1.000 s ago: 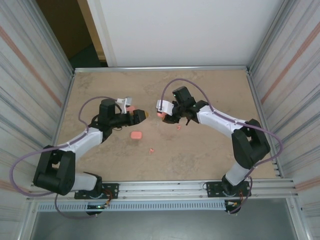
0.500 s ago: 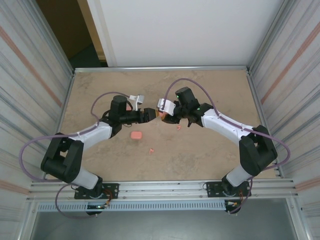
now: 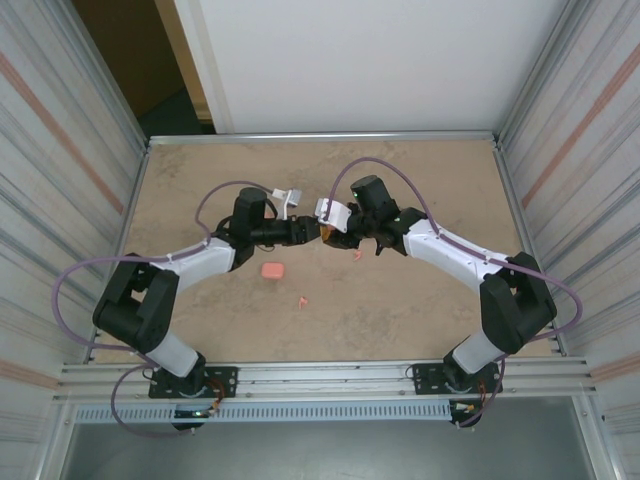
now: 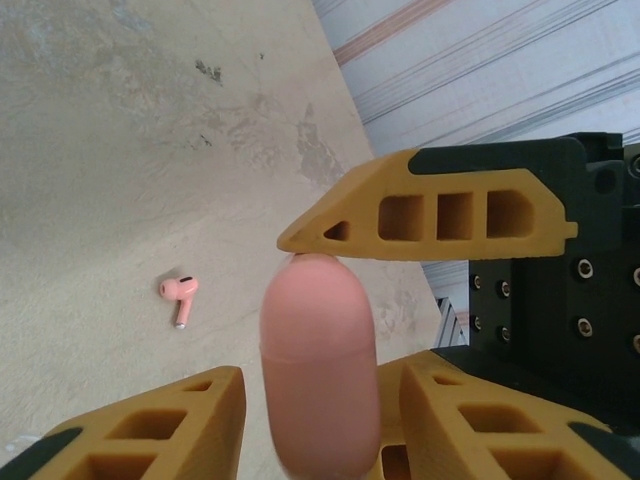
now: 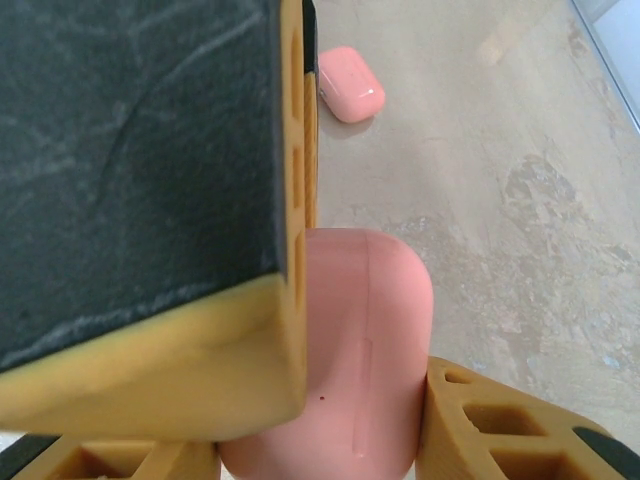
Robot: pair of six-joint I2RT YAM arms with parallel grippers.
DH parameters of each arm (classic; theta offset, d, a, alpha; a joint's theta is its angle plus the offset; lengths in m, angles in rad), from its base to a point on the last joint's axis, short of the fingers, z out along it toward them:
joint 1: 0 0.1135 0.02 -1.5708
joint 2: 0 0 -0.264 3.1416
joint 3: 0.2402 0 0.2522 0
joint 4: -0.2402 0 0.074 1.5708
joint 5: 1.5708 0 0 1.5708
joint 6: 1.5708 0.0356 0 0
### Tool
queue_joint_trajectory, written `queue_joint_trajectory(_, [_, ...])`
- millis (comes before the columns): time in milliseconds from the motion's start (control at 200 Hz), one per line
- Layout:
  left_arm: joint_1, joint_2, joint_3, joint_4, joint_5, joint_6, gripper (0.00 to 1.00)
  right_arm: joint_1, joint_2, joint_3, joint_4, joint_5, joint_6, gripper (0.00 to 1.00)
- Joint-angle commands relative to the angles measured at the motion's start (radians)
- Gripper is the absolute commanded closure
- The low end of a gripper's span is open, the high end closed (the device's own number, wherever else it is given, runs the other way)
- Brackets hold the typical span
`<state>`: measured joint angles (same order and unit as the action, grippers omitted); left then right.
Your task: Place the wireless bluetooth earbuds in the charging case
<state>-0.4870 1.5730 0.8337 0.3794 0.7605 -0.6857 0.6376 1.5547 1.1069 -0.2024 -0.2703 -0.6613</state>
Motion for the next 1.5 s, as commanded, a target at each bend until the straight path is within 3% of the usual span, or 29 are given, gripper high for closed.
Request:
queue_joint_trajectory(0, [-0.007, 0.006, 0.027, 0.017, 0.024, 0.003, 0.57, 0.008, -0.036, -0.003, 0.013, -0.015, 0.019, 0.70])
queue_joint_trajectory(531, [-0.012, -0.001, 0.031, 0.017, 0.028, 0.018, 0.79, 0.006, -0.035, 0.006, 0.012, -0.024, 0.032, 0.67])
queue_joint_trajectory(772, [-0.012, -0.033, 0.027, 0.015, 0.012, 0.039, 0.84, 0.000, -0.050, 0.004, -0.009, -0.029, 0.052, 0.62])
queue_joint_trajectory(1283, [0.003, -0.143, -0.024, 0.082, -0.028, 0.083, 0.99, 0.002, -0.138, -0.021, -0.041, -0.025, 0.187, 0.28])
queue_joint_trajectory(1493, [0.020, -0.206, -0.047, 0.088, -0.050, 0.123, 1.00, -0.003, -0.209, -0.084, 0.014, -0.018, 0.257, 0.20])
